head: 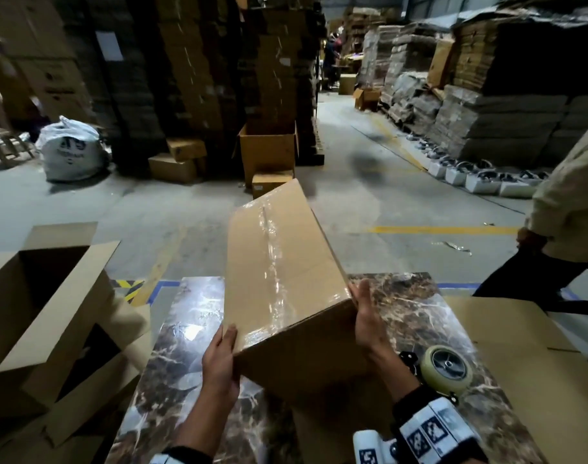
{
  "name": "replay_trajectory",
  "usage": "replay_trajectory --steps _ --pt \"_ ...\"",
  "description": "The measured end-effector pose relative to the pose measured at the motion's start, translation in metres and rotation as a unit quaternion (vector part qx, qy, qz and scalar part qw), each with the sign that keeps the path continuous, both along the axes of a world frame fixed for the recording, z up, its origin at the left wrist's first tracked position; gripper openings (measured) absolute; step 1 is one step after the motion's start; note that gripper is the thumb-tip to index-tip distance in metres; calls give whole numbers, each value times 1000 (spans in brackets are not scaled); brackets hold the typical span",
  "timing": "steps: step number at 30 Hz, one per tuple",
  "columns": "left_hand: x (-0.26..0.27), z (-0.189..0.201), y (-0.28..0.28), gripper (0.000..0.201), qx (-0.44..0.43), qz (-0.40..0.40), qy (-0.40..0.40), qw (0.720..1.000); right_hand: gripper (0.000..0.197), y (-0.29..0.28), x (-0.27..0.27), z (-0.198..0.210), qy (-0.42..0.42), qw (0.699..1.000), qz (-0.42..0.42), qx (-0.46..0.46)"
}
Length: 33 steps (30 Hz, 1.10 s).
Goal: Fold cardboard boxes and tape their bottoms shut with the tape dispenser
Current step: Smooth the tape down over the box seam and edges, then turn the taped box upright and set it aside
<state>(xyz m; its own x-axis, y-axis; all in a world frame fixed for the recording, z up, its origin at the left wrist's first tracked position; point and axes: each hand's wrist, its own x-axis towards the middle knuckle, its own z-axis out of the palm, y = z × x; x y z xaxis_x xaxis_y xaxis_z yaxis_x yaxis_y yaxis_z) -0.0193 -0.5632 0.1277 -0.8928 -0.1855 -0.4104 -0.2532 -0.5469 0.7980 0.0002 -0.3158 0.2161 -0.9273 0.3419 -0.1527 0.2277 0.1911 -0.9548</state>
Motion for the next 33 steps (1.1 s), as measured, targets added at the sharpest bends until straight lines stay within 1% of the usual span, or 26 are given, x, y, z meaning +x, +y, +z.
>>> replay_trajectory --steps 1,2,3,4,5,6,7,8,9,10,11,12,14,16,17,18,20,21,22,23,25,26,27,28,30,33 --pt "3 -5 -1 38 38 -4 -6 999 117 -6 -3 14 19 998 11 56" --pt "8 -12 -2 40 66 -13 -27 997 115 -13 -4 26 34 992 29 120" --pt "13 -15 -2 35 87 -30 -52 994 103 -21 -6 37 51 979 62 186" --pt "20 -21 -2 29 84 -44 -81 992 83 -30 -9 42 64 957 106 261" --pt "23 -34 -3 25 41 -61 -104 992 60 -40 -11 44 63 928 153 333" --pt "29 -47 -5 21 -8 -72 -131 989 44 -52 -12 45 59 898 192 392" --pt "31 -63 -9 26 -60 -96 -148 983 38 -62 -11 42 55 870 226 436" --pt "31 -83 -15 34 -126 -110 -157 973 37 -71 -10 35 49 847 251 465" --pt "29 -96 -21 33 -149 -121 -166 967 37 -79 -7 28 41 832 272 482" --pt "26 -94 -26 22 -165 -107 -170 966 37 -85 -6 15 33 824 291 484" --pt "23 -79 -28 13 -189 -74 -174 964 36 -89 -2 3 30 823 302 481" --pt "16 -60 -30 12 -207 -29 -161 965 35 -91 0 -10 40 824 301 478" --pt "0 -22 -37 16 -205 36 -103 973 36 -92 7 -28 71 827 283 480" --pt "-14 5 -41 17 -225 63 -37 972 39 -90 7 -29 88 822 287 484" --pt "-18 19 -38 16 -251 62 -7 966 41 -86 4 -25 87 827 290 474" --pt "-20 30 -35 17 -278 49 15 959 44 -81 0 -22 86 843 279 452" --pt "-25 43 -24 34 -322 16 23 946 49 -63 -11 -14 74 885 188 419" --pt "-28 42 -18 42 -334 1 13 942 52 -48 -19 -14 46 898 127 419" --pt "-29 39 -13 50 -329 -20 -2 944 57 -32 -24 -16 -6 903 83 421" --pt "-31 34 -9 57 -312 -40 -9 949 63 -18 -27 -18 -76 907 66 410" --pt "-32 23 -8 61 -287 -73 -16 955 67 1 -30 -25 -188 904 90 373" --pt "-33 21 -8 61 -292 -87 -15 952 65 7 -30 -25 -217 900 120 359" --pt "-34 18 -9 60 -306 -95 -15 947 62 11 -30 -23 -226 900 152 340" --pt "-35 18 -10 56 -316 -99 -7 944 57 15 -31 -18 -218 909 185 304" --pt "-35 23 -14 40 -316 -99 5 944 46 19 -29 -1 -200 925 246 208" --pt "-33 32 -27 25 -293 -101 16 951 41 28 -22 35 -213 920 302 131"
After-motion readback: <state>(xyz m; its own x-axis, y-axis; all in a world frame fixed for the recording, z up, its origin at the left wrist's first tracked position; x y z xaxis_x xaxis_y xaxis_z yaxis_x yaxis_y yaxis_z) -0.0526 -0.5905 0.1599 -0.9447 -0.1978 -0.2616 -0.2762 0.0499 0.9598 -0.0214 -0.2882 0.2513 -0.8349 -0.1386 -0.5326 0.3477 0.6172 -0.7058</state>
